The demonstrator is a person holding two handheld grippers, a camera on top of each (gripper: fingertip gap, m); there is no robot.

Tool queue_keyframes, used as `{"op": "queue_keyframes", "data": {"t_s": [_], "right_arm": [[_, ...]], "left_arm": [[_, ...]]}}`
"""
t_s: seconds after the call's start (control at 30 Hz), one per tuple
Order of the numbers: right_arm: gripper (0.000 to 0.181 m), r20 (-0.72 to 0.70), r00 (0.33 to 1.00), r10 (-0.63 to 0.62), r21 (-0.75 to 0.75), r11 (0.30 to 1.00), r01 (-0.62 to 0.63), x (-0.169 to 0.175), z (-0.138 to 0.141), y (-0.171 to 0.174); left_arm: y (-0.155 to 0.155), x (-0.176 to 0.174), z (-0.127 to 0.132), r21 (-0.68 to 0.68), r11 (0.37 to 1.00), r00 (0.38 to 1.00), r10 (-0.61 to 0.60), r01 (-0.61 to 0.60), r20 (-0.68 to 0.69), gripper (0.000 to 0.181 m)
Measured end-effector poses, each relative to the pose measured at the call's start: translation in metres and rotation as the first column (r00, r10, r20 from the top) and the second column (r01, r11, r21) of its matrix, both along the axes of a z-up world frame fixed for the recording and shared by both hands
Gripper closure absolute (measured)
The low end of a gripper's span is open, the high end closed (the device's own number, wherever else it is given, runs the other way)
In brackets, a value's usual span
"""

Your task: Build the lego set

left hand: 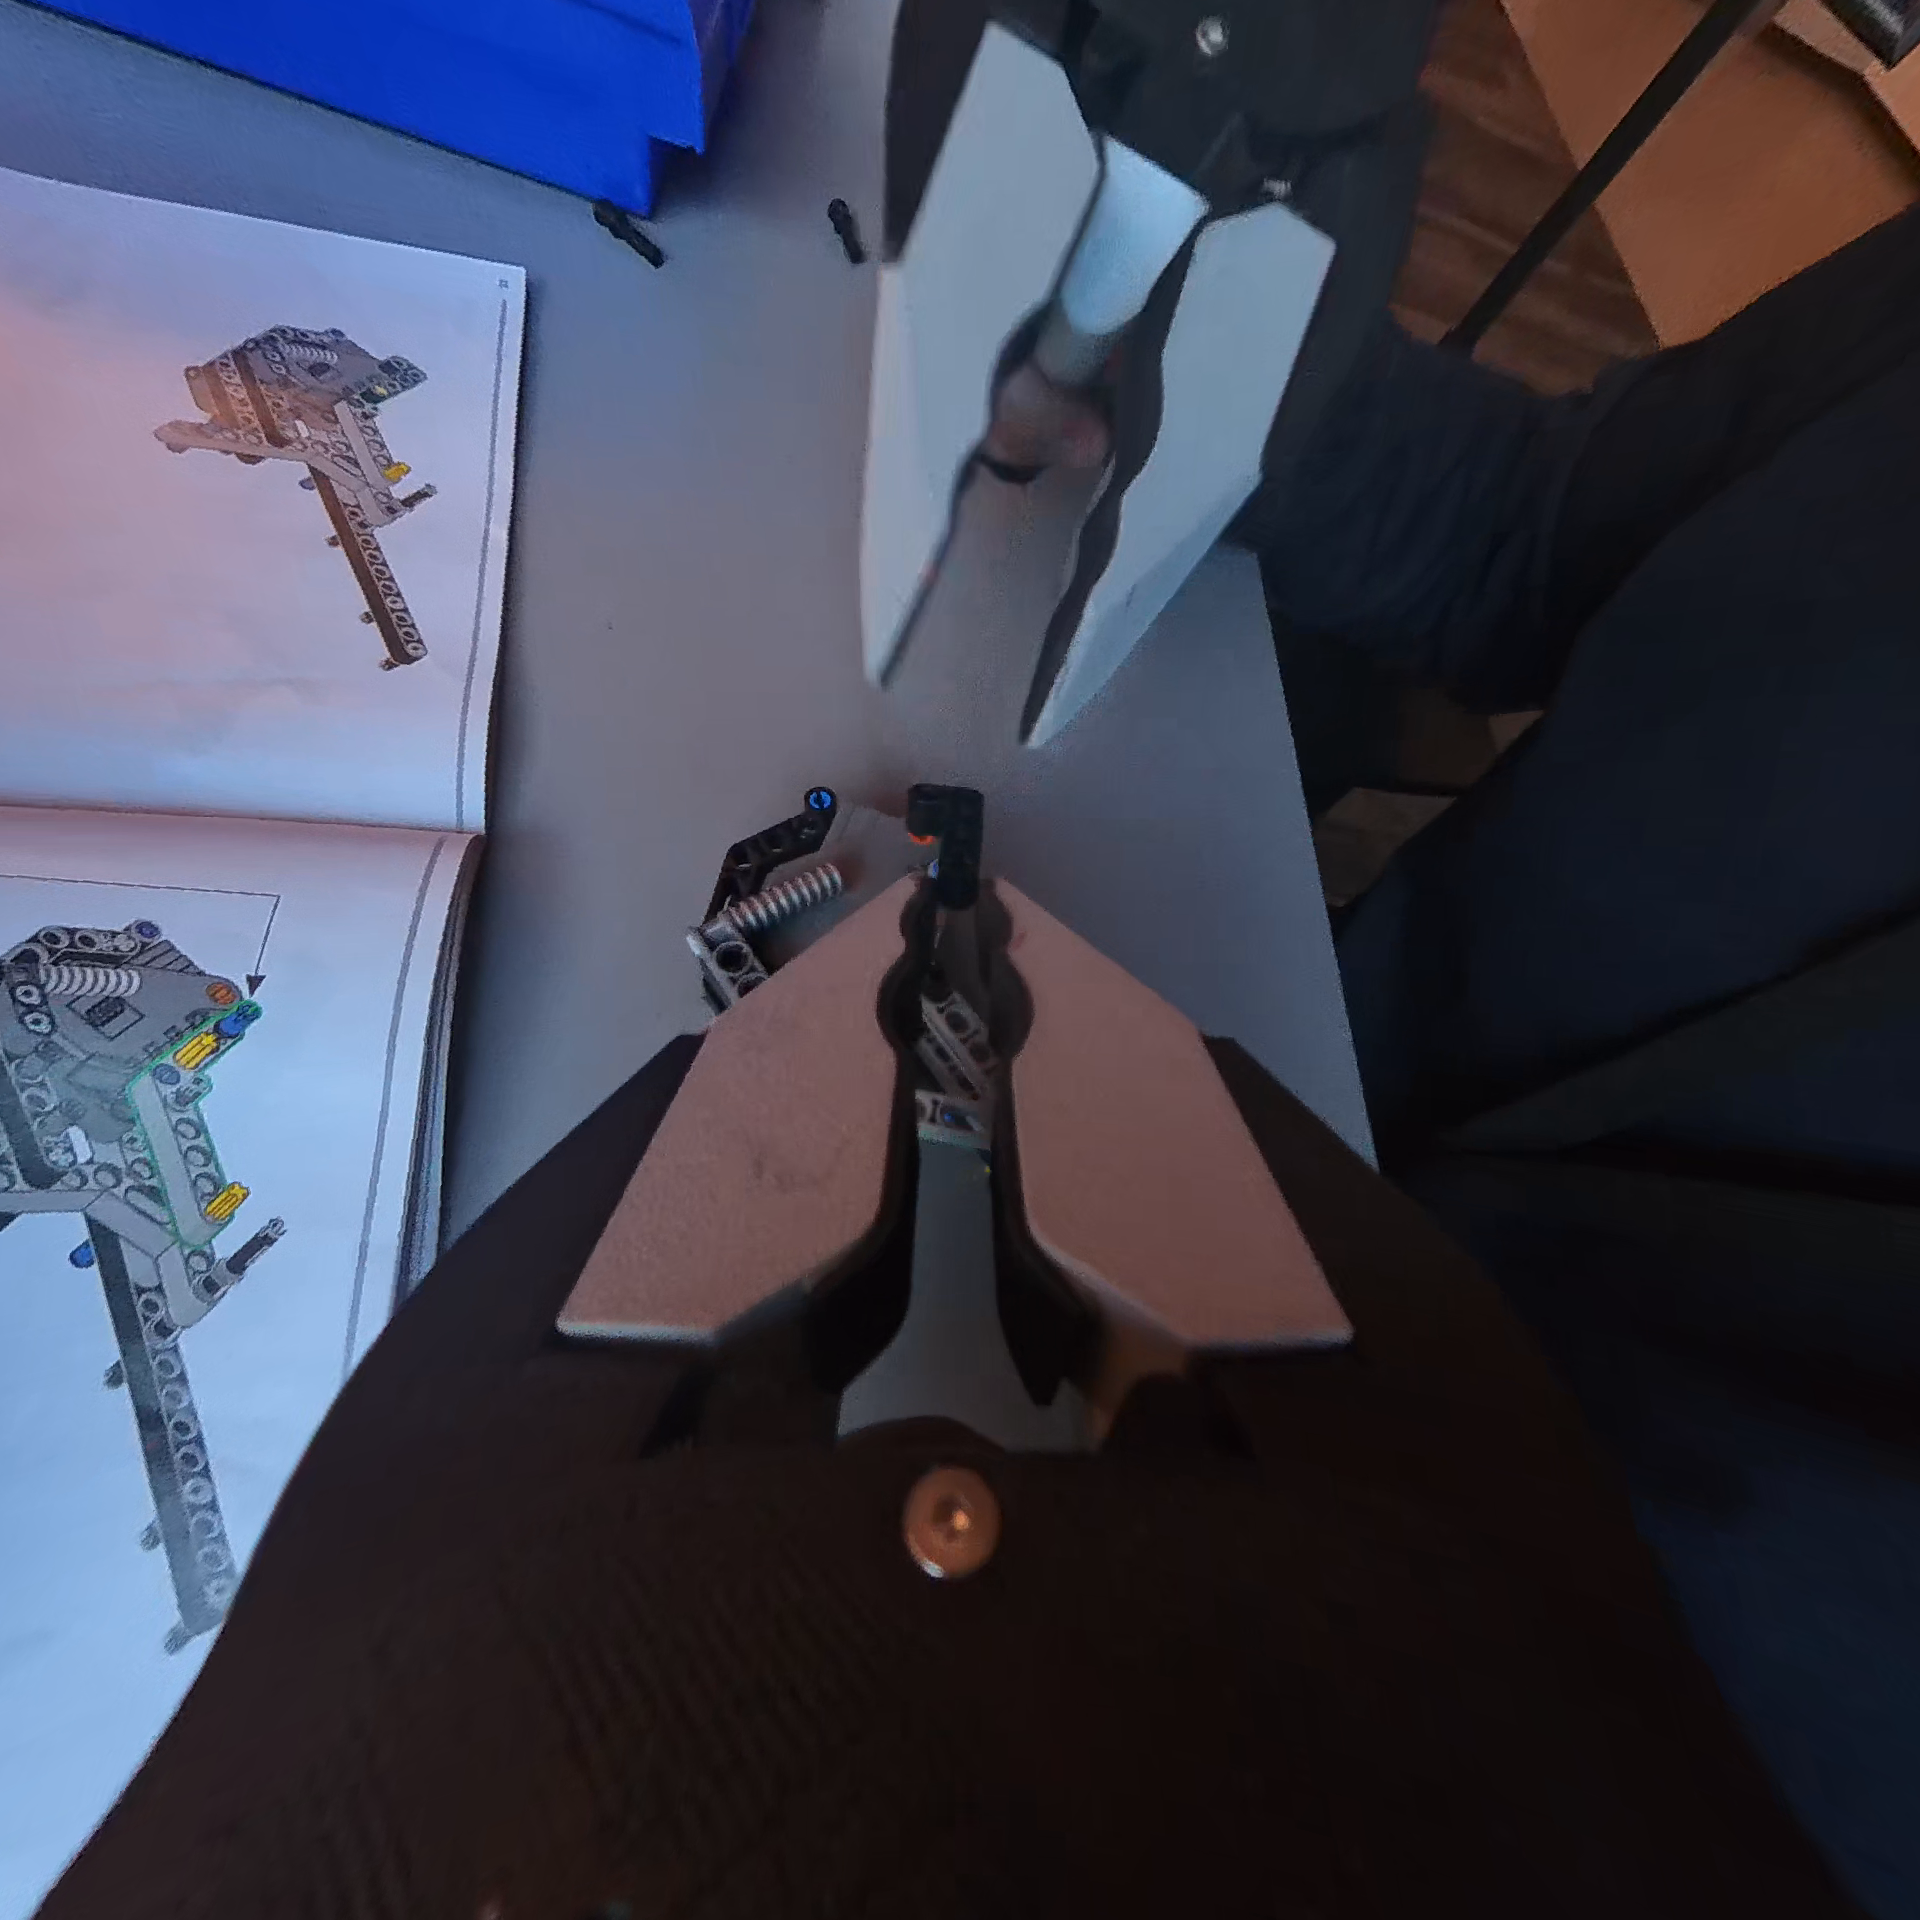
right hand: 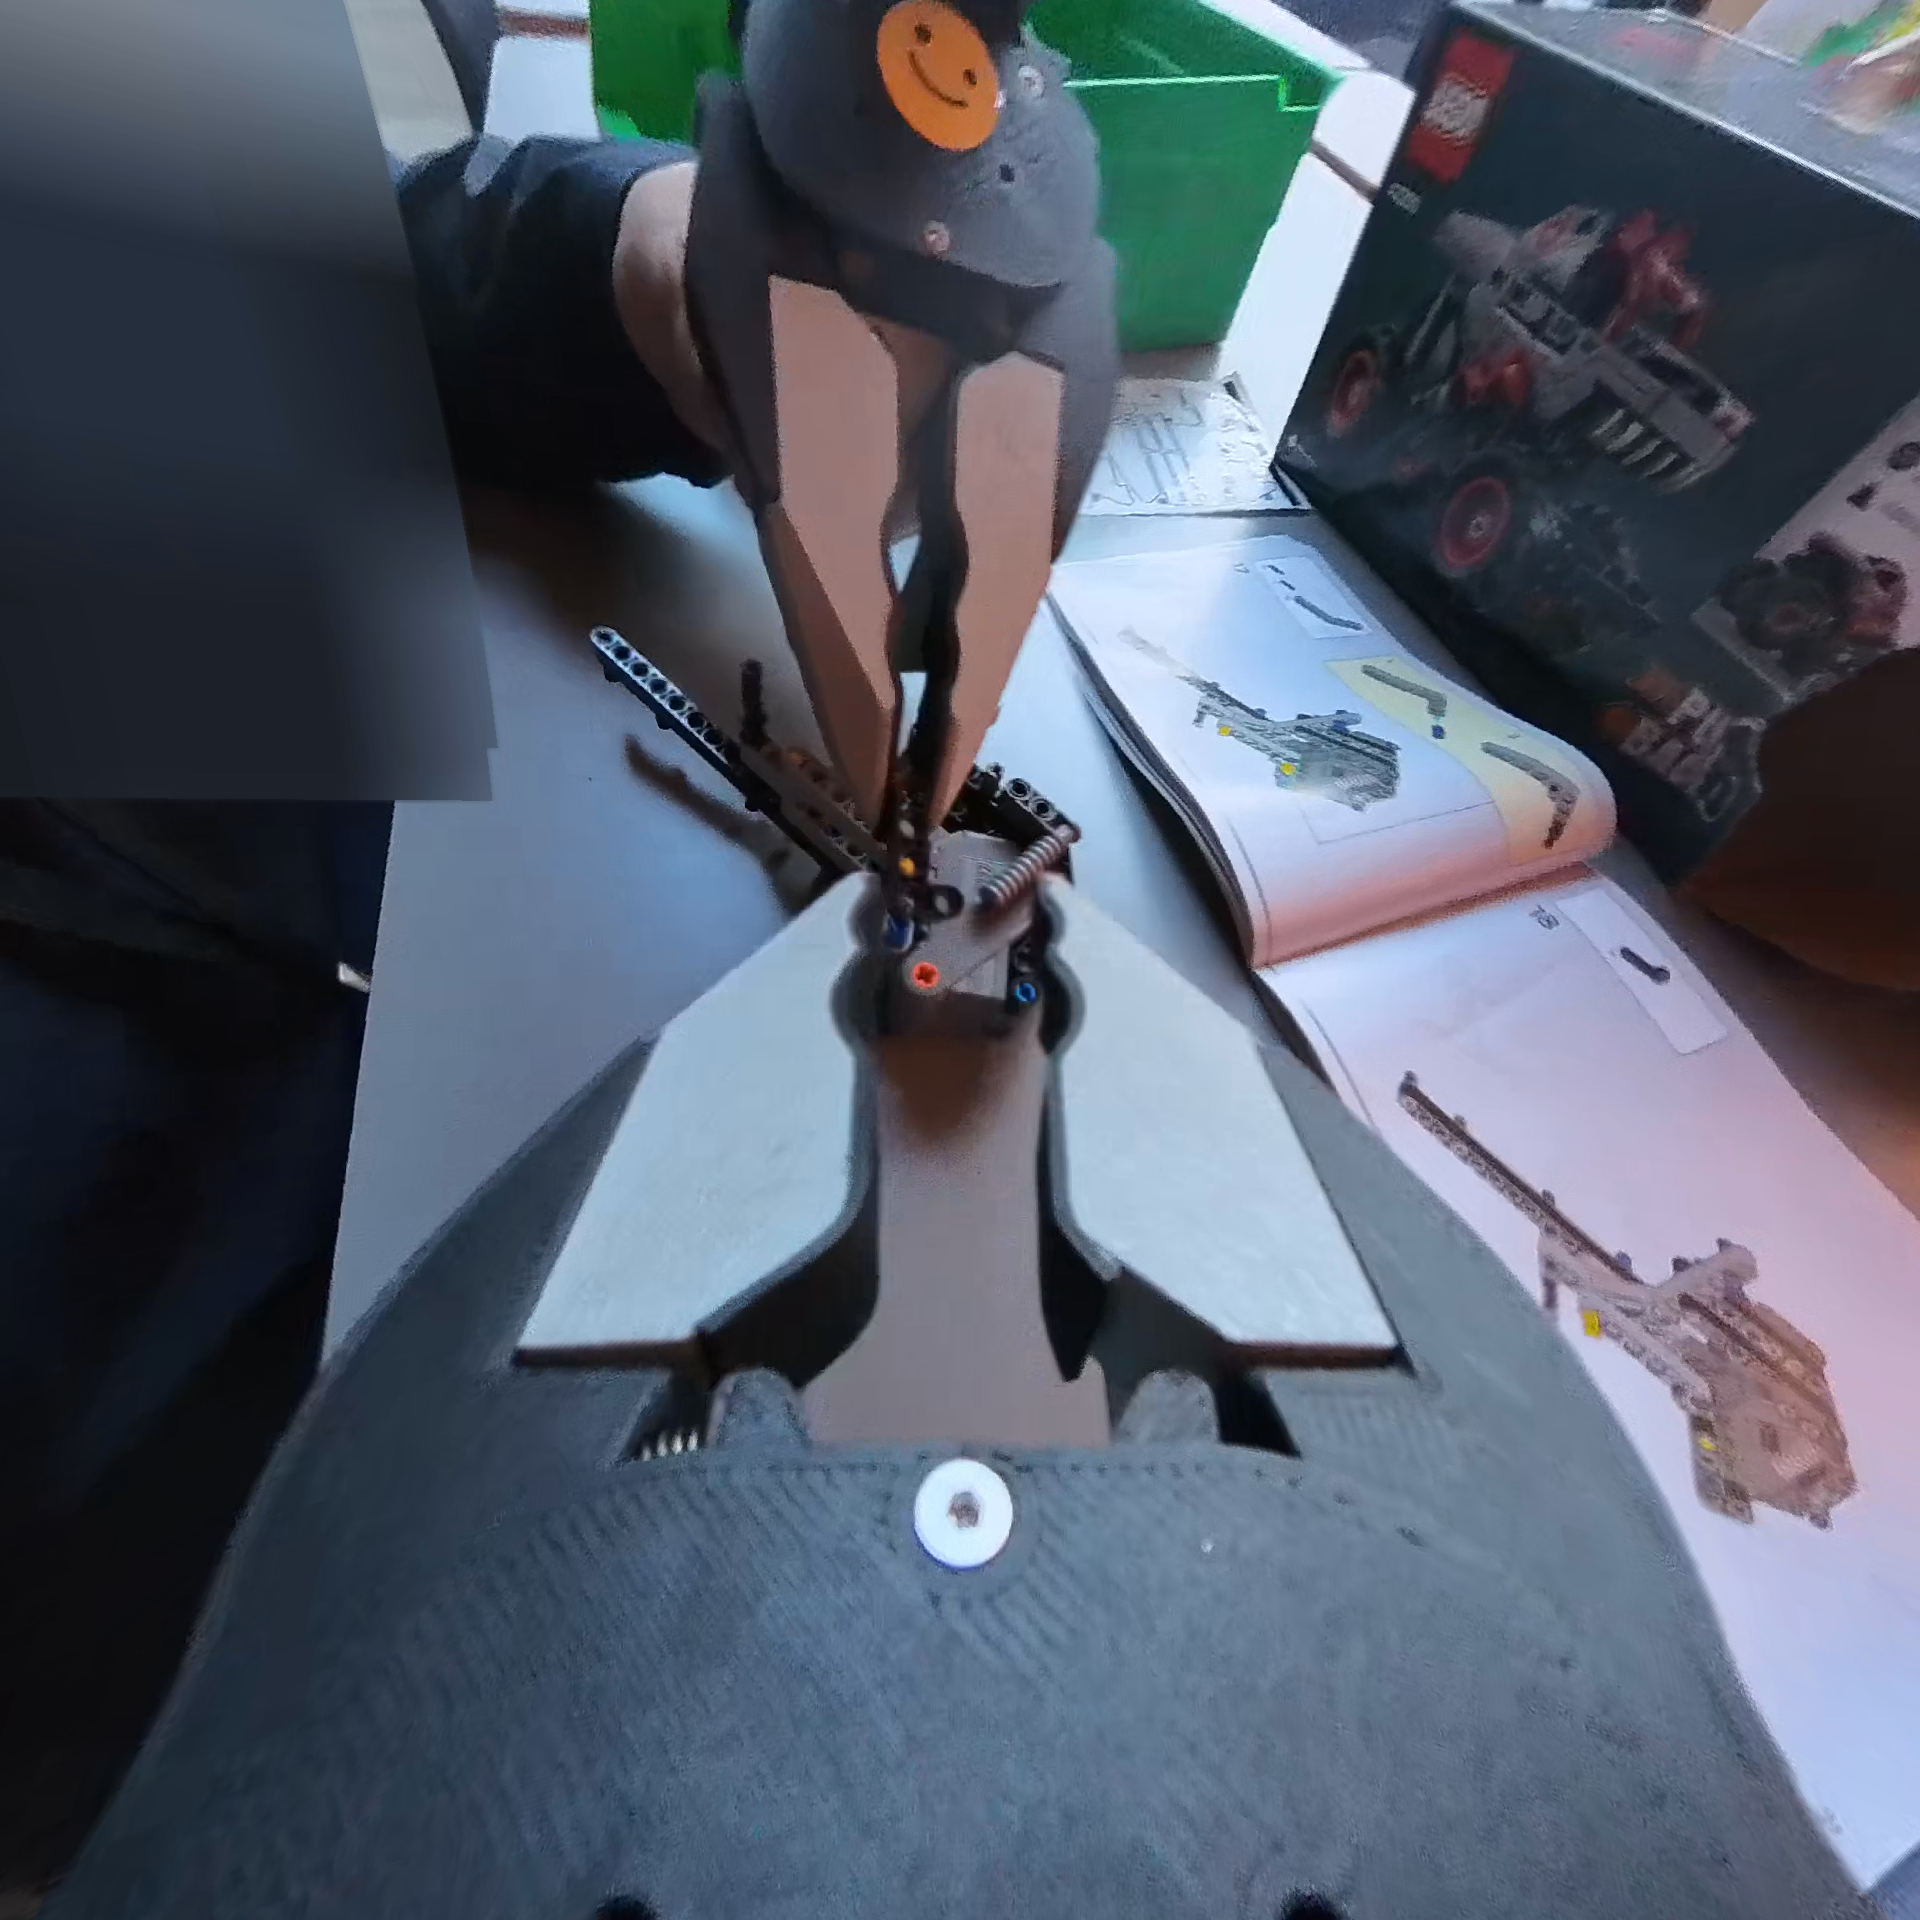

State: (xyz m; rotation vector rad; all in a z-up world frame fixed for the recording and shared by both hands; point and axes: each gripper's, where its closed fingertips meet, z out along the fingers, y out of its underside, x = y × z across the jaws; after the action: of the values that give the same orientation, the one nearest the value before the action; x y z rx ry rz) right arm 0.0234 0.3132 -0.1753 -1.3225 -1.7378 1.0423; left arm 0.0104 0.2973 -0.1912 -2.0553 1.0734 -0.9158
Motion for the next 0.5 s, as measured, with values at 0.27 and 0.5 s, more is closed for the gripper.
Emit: {"op": "queue_keyframes", "data": {"t_s": [0.27, 0.5], "right_arm": [[0.141, 0.039, 0.999, 0.030, -0.110, 0.994, -0.026, 0.002, -0.009, -0.004], [0.153, 0.020, 0.998, 0.056, -0.170, 0.984, -0.052, -0.001, -0.007, -0.012]], "left_arm": [[-0.002, 0.003, 0.008, 0.049, 0.999, 0.999, -0.025, 0.023, 0.043, 0.176], [-0.003, 0.007, 0.009, 0.047, 0.998, 0.996, -0.038, 0.034, 0.076, 0.176]]}}
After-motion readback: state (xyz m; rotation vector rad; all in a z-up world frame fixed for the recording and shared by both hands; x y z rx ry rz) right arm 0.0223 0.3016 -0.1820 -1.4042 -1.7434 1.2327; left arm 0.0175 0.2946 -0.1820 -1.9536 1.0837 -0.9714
